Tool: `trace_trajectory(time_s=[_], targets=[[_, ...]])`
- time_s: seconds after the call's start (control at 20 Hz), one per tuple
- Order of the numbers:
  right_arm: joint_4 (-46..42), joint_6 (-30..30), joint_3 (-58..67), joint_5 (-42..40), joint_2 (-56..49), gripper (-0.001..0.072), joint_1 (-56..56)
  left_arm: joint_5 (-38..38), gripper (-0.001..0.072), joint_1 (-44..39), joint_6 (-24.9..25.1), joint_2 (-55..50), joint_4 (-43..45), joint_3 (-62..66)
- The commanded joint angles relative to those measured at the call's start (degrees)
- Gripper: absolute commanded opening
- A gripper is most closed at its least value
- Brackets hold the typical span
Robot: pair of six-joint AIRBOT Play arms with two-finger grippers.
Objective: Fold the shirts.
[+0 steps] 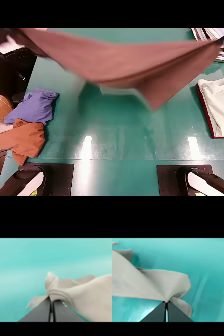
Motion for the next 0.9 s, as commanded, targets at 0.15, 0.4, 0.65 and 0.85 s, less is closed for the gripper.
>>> trace_trajectory(time_s=[0.15,0.4,0.65,0.85], targets=[[-0.1,-0.4,4.4,-4.3,10.5,0.0014,-6.6,-1.6,0.0028,0.1,-3.4,7.8,0.3,17.6],[0.3,-1.0,7.5,-3.2,13.1,0.0012,-16.2,-7.1,0.0028,0.1,-4.6,6.6,-3.0,19.9],[6.3,-1.0,4.6,2.6,3.1,0.0012,-15.1,-23.2,0.0029,0.0,-5.6,-0.7,-5.8,13.4],[-2.4,-1.0,-8.7,5.3,-7.4,0.0012,-6.3,-21.2,0.0029,-0.6,-3.9,-7.6,-5.8,-7.1]])
